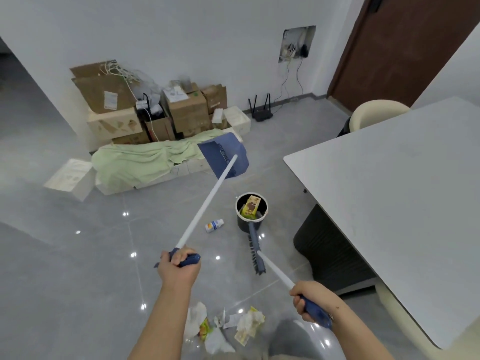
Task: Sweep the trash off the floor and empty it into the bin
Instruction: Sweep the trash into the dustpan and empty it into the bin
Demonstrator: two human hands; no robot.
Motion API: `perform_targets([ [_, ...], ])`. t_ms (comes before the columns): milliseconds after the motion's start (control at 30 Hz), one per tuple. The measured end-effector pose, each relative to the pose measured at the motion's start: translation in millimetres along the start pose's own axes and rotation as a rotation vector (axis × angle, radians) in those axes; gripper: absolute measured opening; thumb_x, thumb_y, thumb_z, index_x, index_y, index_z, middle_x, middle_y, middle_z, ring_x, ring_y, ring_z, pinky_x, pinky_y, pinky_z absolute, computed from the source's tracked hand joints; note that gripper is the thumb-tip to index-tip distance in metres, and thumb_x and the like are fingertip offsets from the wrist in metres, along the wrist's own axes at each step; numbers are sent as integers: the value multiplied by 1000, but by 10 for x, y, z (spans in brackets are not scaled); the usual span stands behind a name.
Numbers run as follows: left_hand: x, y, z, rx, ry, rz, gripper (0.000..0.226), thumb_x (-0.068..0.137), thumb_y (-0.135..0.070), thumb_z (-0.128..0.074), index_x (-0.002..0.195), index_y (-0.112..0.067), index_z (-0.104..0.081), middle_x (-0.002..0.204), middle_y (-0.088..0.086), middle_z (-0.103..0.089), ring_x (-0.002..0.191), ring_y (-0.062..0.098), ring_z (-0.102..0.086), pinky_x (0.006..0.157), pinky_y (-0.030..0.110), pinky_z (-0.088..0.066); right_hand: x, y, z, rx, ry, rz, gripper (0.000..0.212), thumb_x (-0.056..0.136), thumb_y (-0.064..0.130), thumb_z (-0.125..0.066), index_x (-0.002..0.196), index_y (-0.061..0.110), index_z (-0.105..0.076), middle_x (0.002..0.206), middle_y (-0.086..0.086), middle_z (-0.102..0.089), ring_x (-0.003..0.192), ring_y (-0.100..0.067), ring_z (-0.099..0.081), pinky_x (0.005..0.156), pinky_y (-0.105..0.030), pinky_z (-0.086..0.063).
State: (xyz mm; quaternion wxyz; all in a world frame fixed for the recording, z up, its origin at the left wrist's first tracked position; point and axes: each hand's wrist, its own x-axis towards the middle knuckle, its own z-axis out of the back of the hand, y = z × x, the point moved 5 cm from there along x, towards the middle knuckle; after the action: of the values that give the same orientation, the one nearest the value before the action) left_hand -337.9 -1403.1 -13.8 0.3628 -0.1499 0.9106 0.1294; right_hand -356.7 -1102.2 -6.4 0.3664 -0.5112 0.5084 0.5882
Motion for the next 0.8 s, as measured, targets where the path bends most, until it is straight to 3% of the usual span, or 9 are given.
perform_targets([
  [100, -63, -289, -96, 53, -23, -120, 52, 92, -30, -45, 43, -18, -33, 31, -6, -25, 25, 5, -30, 32, 11, -24, 88, -29, -288, -40, -17, 9, 21, 92, 6, -48, 71, 10, -45, 48, -2, -47, 30, -8, -42, 33, -16, -31],
  [200, -84, -445, -200, 113, -15, -195, 66, 95, -43, -45, 34, -17, -41, 31, -6, -27, 26, 7, -30, 33, 12, -24, 184, 114, -524, -121, -25, 55, 17, 90, 8, -50, 73, 10, -49, 51, -2, -48, 35, -9, -41, 36, -17, -31],
  [300, 33, -615, -337, 256, -57, -302, 60, 94, -42, -49, 37, -22, -46, 34, -7, -27, 27, 7, -27, 32, 13, -23, 325, 610, -778, -350, -50, 162, 17, 88, 10, -50, 71, 9, -50, 55, -5, -47, 42, -12, -41, 40, -23, -34],
  [400, 214, -744, -594, 370, -82, -439, 41, 94, -41, -53, 58, -23, -45, 39, -9, -27, 29, 5, -26, 32, 15, -22, 481, 1205, -1035, -514, -25, 209, 15, 93, 12, -43, 80, 7, -48, 58, -8, -45, 46, -15, -40, 41, -22, -35],
  [600, 616, -804, -887, 690, -321, -685, 26, 93, -31, -60, 70, -22, -50, 39, -10, -29, 32, 4, -23, 33, 16, -21, 1141, 2366, -1274, -800, -48, 254, 12, 93, 4, -34, 92, 5, -46, 56, -10, -45, 43, -19, -40, 40, -21, -37],
  [800, 897, -950, -1052, 966, -532, -829, 29, 90, -23, -64, 68, -17, -46, 42, -6, -36, 33, 5, -29, 36, 13, -25, 1876, 3076, -1552, -1193, -35, 173, 24, 91, 1, -30, 75, -2, -48, 32, -6, -51, 36, -23, -48, 40, -24, -41],
])
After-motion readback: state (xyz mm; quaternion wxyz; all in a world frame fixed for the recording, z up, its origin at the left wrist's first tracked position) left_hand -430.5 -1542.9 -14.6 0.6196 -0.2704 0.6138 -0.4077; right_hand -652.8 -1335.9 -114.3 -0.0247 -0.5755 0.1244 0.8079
